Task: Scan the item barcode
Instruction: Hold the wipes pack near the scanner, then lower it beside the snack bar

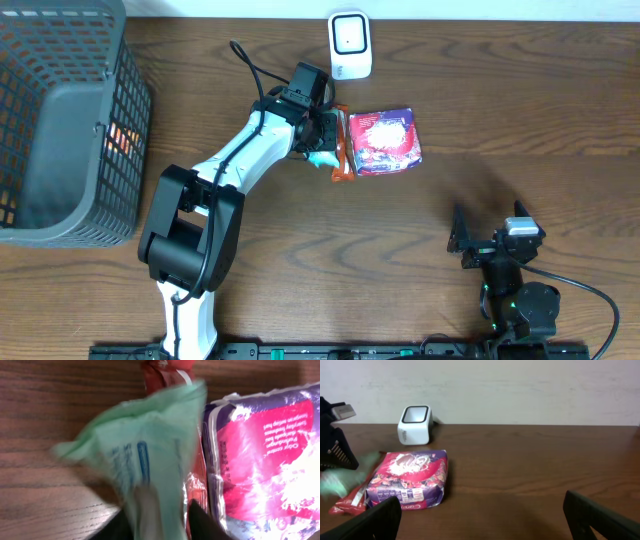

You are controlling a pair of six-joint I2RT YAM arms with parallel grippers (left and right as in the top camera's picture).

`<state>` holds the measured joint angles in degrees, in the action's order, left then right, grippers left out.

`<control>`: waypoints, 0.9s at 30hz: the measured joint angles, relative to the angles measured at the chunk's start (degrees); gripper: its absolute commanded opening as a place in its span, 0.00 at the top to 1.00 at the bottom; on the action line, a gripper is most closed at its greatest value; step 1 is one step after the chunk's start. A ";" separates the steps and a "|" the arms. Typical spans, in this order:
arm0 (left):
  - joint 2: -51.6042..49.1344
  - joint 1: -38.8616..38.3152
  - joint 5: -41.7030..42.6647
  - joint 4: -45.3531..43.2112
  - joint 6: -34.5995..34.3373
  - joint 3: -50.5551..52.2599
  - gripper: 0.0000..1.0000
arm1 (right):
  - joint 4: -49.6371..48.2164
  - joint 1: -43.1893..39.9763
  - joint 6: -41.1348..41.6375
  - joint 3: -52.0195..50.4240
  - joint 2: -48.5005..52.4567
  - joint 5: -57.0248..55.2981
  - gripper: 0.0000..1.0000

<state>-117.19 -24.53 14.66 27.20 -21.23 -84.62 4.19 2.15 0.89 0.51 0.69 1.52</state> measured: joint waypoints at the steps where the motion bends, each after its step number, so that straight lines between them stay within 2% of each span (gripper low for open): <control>1: 0.00 0.00 -0.02 -0.20 -0.04 0.00 0.54 | 0.00 0.00 0.00 0.00 0.00 0.00 0.01; 3: 0.00 0.04 0.02 -0.57 -0.09 0.00 0.46 | 0.00 0.00 0.00 0.00 0.00 0.00 0.01; 4: 0.00 0.04 0.02 -0.81 -0.07 0.00 0.46 | 0.00 0.00 0.00 0.00 0.00 0.00 0.01; 15: 1.07 1.44 0.00 -1.86 0.04 0.00 0.45 | 0.00 0.00 0.00 0.00 0.00 0.00 0.01; 17: 2.75 2.32 -0.02 -1.81 0.02 0.00 0.44 | 0.00 0.00 0.00 0.00 0.00 0.00 0.01; 20: 7.06 3.76 -0.02 -1.49 0.13 0.00 0.37 | 0.00 0.00 0.00 0.00 0.00 0.00 0.01; 27: 16.31 5.88 0.00 2.43 1.16 0.00 0.35 | -0.02 0.00 0.00 0.00 0.00 0.00 0.01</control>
<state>-100.88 -18.65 14.66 29.63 -20.08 -84.62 4.16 2.15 0.89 0.51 0.69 1.52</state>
